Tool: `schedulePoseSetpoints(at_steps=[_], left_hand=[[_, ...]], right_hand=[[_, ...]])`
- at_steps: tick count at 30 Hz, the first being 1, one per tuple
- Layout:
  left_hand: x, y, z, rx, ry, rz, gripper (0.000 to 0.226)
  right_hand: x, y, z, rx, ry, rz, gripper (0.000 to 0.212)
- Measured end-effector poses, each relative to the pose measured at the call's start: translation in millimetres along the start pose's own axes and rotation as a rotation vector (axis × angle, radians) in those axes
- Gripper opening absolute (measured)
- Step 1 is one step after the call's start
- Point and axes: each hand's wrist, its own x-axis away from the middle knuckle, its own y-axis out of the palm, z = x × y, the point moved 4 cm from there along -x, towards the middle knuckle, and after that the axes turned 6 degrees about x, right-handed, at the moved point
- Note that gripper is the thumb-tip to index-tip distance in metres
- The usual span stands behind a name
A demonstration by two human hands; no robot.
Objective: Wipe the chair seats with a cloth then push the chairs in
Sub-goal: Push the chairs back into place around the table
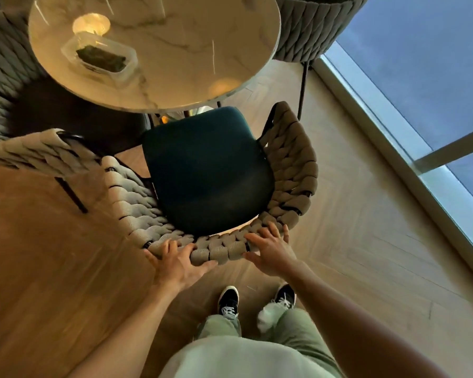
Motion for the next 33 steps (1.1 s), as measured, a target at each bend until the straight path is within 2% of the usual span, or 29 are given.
schedulePoseSetpoints(at_steps=[2, 4, 6, 8, 12, 17, 24, 33], left_hand=[[1.4, -8.4, 18.7, -0.030, -0.004, 0.020, 0.099], [1.8, -18.0, 51.3, -0.082, 0.071, 0.076, 0.088], [-2.8, -24.7, 90.6, 0.001, 0.124, 0.081, 0.072], [-13.2, -27.8, 132.2, 0.139, 0.148, 0.052, 0.056], [-42.3, -40.7, 219.4, 0.207, 0.266, 0.034, 0.036], [-81.8, -55.6, 335.0, 0.216, 0.364, 0.055, 0.026], [-143.9, -65.3, 471.0, 0.248, 0.415, -0.023, 0.025], [-238.5, -105.2, 550.8, 0.289, 0.339, -0.008, 0.021]], right_hand=[[4.8, -10.6, 11.0, -0.177, -0.026, 0.141, 0.037], [11.8, -20.5, 32.5, -0.361, -0.022, 0.329, 0.030], [18.4, -26.8, 64.3, -0.442, 0.027, 0.420, 0.026], [20.9, -27.7, 108.0, -0.474, 0.122, 0.403, 0.024], [20.6, -39.0, 206.6, -0.557, 0.323, 0.331, 0.028], [26.5, -72.5, 321.2, -0.618, 0.466, 0.229, 0.030], [12.5, -135.0, 454.3, -0.651, 0.550, 0.188, 0.027], [-72.1, -212.0, 549.4, -0.654, 0.528, 0.147, 0.023]])
